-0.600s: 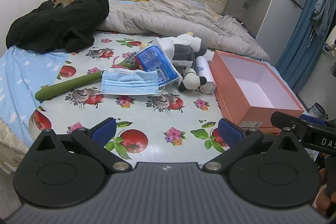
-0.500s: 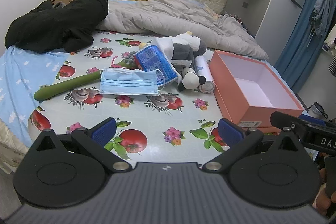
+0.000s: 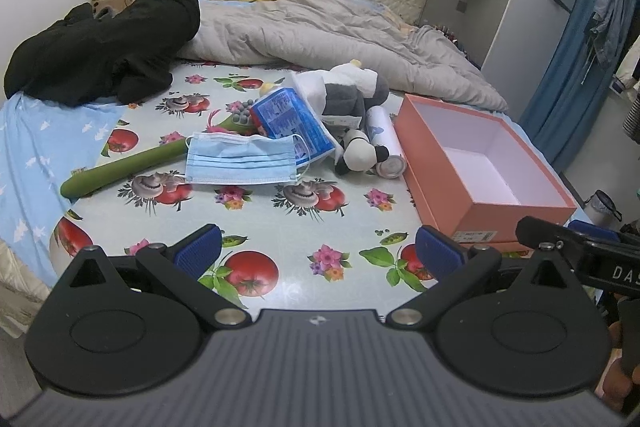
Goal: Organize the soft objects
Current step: 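Move left tool toward blue face mask while right tool approaches small panda plush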
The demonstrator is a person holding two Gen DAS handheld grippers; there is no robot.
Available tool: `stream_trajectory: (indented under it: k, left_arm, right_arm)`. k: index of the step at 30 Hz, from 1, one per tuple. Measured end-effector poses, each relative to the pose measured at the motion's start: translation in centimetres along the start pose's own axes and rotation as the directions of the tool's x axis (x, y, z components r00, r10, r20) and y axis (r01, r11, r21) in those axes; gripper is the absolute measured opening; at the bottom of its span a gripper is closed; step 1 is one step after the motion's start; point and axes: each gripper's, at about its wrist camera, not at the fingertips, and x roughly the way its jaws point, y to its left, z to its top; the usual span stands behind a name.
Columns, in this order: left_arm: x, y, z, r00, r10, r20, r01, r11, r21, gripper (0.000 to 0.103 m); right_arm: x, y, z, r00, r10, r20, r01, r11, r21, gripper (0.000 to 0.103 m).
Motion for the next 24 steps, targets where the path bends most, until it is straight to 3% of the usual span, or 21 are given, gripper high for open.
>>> stream_trajectory:
  k: [24]
  left_arm:
    - [0.34, 0.11, 0.78, 1.000, 0.011, 0.012, -0.011, 1.000, 0.016, 0.103]
  right_arm:
    - [0.47, 0.48, 0.05, 1.000, -0.019, -0.014, 0.019, 1.000, -0.008, 0.103]
